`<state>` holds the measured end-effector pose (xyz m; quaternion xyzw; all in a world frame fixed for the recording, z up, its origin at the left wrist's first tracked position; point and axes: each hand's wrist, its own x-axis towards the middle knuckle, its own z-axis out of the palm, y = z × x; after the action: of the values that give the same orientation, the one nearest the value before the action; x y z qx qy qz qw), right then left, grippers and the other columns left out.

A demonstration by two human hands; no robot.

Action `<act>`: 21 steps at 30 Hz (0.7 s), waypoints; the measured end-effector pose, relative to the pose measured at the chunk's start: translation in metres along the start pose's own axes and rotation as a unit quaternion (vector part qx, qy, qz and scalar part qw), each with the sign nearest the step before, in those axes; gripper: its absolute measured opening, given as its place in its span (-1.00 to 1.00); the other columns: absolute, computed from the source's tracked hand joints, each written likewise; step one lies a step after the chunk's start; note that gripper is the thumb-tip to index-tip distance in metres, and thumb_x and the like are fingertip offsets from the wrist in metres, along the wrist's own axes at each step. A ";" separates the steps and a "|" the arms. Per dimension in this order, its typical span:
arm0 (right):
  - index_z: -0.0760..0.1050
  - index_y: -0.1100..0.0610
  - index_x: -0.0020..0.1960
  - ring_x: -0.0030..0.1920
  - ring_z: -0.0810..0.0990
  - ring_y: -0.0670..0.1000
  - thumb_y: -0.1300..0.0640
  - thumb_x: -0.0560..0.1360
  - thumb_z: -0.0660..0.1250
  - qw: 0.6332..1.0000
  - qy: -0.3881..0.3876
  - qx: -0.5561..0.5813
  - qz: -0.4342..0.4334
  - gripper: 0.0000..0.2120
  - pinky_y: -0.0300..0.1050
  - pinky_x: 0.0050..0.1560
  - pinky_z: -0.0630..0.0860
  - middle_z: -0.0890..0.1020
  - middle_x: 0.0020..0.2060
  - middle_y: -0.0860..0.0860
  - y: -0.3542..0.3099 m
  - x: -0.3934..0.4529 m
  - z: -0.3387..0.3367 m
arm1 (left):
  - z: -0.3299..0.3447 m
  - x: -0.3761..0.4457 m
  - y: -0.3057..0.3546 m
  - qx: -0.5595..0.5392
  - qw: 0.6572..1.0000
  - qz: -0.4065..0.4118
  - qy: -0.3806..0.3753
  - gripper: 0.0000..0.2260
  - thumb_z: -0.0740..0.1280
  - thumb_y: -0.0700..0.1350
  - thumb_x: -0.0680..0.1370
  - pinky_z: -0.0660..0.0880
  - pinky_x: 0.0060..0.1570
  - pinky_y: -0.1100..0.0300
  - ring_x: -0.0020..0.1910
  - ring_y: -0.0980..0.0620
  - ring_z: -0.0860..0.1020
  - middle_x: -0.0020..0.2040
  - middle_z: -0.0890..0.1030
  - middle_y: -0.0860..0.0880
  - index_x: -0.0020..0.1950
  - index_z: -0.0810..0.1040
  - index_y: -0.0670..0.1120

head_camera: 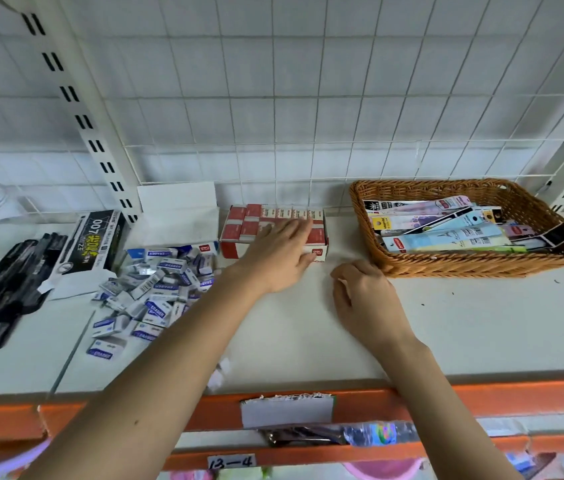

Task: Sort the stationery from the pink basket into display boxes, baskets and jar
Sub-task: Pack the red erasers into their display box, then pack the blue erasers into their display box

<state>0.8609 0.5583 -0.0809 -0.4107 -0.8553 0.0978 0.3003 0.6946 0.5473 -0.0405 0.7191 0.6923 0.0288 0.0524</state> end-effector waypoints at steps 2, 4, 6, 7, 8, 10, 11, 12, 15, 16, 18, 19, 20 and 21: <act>0.59 0.27 -0.09 -0.17 0.59 0.25 0.36 0.40 0.31 1.000 0.008 -0.005 0.005 -0.88 0.01 -0.24 0.55 0.61 -0.17 0.19 -0.014 0.000 0.001 | -0.005 -0.017 -0.010 -0.036 0.999 0.011 0.032 -0.49 0.09 0.04 0.64 -0.02 0.47 0.06 0.52 -0.03 0.04 0.55 0.05 -0.06 0.54 0.06 -0.09; 0.59 0.25 -0.03 -0.11 0.58 0.22 0.33 0.43 0.31 1.000 0.020 -0.011 0.002 -0.85 -0.01 -0.18 0.53 0.62 -0.11 0.16 -0.034 -0.001 0.005 | -0.013 -0.041 -0.028 -0.062 0.994 0.008 0.089 -0.60 0.15 -0.01 0.63 0.13 0.41 0.11 0.45 -0.02 0.22 0.48 0.25 -0.05 0.45 0.31 -0.09; 0.59 0.24 0.02 -0.08 0.58 0.18 0.31 0.46 0.30 1.000 0.030 -0.006 -0.001 -0.83 -0.06 -0.15 0.50 0.63 -0.08 0.15 -0.061 -0.002 0.013 | -0.019 -0.073 -0.050 -0.088 0.983 0.004 0.162 -0.69 0.21 -0.07 0.60 0.31 0.28 0.10 0.28 -0.03 0.40 0.31 0.46 -0.06 0.31 0.48 -0.12; 0.59 0.23 0.03 -0.08 0.58 0.16 0.29 0.47 0.30 0.999 0.033 -0.004 -0.002 -0.83 -0.08 -0.15 0.50 0.63 -0.07 0.13 -0.076 -0.003 0.018 | -0.021 -0.090 -0.062 -0.108 0.974 0.001 0.200 -0.73 0.25 -0.11 0.59 0.38 0.19 0.08 0.18 -0.06 0.46 0.20 0.54 -0.07 0.24 0.53 -0.15; 0.59 0.22 0.04 -0.10 0.58 0.14 0.28 0.48 0.29 0.999 0.035 -0.001 0.000 -0.84 -0.09 -0.15 0.50 0.64 -0.07 0.12 -0.092 -0.004 0.023 | -0.021 -0.108 -0.076 -0.127 0.965 -0.003 0.231 -0.78 0.28 -0.15 0.57 0.42 0.11 0.06 0.10 -0.08 0.50 0.10 0.58 -0.09 0.17 0.57 -0.18; 0.59 0.22 0.02 -0.15 0.58 0.12 0.28 0.49 0.28 0.999 0.034 0.017 0.002 -0.85 -0.09 -0.17 0.50 0.64 -0.10 0.11 -0.124 -0.005 0.034 | -0.017 -0.145 -0.106 -0.152 0.954 -0.023 0.256 -0.84 0.32 -0.21 0.53 0.48 0.02 0.05 -0.01 -0.08 0.54 -0.01 0.61 -0.09 0.08 0.61 -0.19; 0.59 0.22 0.00 -0.18 0.58 0.13 0.28 0.49 0.27 0.999 0.033 0.028 -0.001 -0.85 -0.09 -0.19 0.50 0.64 -0.13 0.12 -0.140 -0.005 0.040 | -0.015 -0.161 -0.121 -0.157 0.954 -0.036 0.253 -0.85 0.32 -0.23 0.53 0.49 0.01 0.06 -0.02 -0.06 0.55 -0.02 0.61 -0.07 0.07 0.61 -0.18; 0.59 0.22 -0.01 -0.20 0.57 0.14 0.28 0.49 0.26 0.999 0.032 0.034 -0.003 -0.85 -0.08 -0.21 0.50 0.63 -0.16 0.12 -0.154 -0.005 0.045 | -0.011 -0.176 -0.134 -0.160 0.954 -0.049 0.247 -0.85 0.32 -0.23 0.53 0.48 0.01 0.10 -0.03 -0.04 0.55 -0.03 0.61 -0.05 0.06 0.62 -0.17; 0.59 0.23 0.01 -0.17 0.57 0.17 0.25 0.49 0.27 0.999 0.027 0.029 0.005 -0.85 -0.06 -0.17 0.49 0.62 -0.14 0.15 -0.186 -0.004 0.057 | -0.006 -0.206 -0.167 -0.188 0.944 -0.061 0.266 -0.86 0.33 -0.27 0.51 0.44 -0.02 0.20 -0.05 -0.01 0.56 -0.04 0.61 -0.04 0.04 0.63 -0.19; 0.58 0.24 0.03 -0.13 0.57 0.18 0.25 0.50 0.28 1.000 0.019 0.021 0.009 -0.84 -0.05 -0.14 0.48 0.62 -0.12 0.17 -0.195 -0.004 0.060 | -0.007 -0.211 -0.173 -0.209 0.937 -0.062 0.274 -0.85 0.33 -0.29 0.50 0.46 -0.01 0.19 -0.05 0.02 0.56 -0.03 0.61 -0.04 0.05 0.62 -0.19; 0.57 0.26 0.08 -0.04 0.55 0.20 0.24 0.51 0.29 1.000 0.001 0.000 0.010 -0.81 -0.05 -0.06 0.46 0.61 -0.05 0.19 -0.205 -0.003 0.065 | -0.011 -0.216 -0.178 -0.241 0.935 -0.056 0.255 -0.79 0.31 -0.30 0.52 0.50 0.06 0.16 -0.05 0.10 0.53 0.04 0.60 -0.03 0.14 0.59 -0.19; 0.56 0.25 0.12 0.01 0.54 0.21 0.23 0.51 0.28 1.000 -0.014 -0.015 0.012 -0.78 -0.05 -0.02 0.45 0.60 -0.01 0.19 -0.208 -0.002 0.067 | -0.012 -0.217 -0.178 -0.246 0.941 -0.054 0.225 -0.75 0.29 -0.28 0.54 0.50 0.10 0.17 -0.04 0.10 0.52 0.10 0.57 -0.03 0.21 0.55 -0.18; 0.55 0.25 0.15 0.05 0.52 0.21 0.23 0.52 0.27 0.999 -0.029 -0.029 0.015 -0.76 -0.05 0.01 0.44 0.59 0.03 0.19 -0.210 -0.001 0.067 | -0.010 -0.217 -0.178 -0.246 0.949 -0.054 0.188 -0.70 0.27 -0.26 0.55 0.48 0.12 0.20 -0.02 0.08 0.52 0.18 0.53 -0.02 0.29 0.49 -0.16; 0.55 0.24 0.17 0.07 0.51 0.22 0.23 0.52 0.26 0.998 -0.039 -0.038 0.018 -0.75 -0.04 0.03 0.43 0.58 0.05 0.19 -0.212 0.000 0.068 | -0.008 -0.216 -0.179 -0.242 0.956 -0.054 0.158 -0.66 0.25 -0.25 0.56 0.45 0.14 0.21 0.03 0.04 0.53 0.25 0.48 -0.01 0.35 0.43 -0.13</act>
<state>0.6843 0.4274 -0.0473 -0.4333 -0.8619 0.0868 0.2488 0.5075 0.3378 -0.0468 0.6322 0.7021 0.3061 0.1165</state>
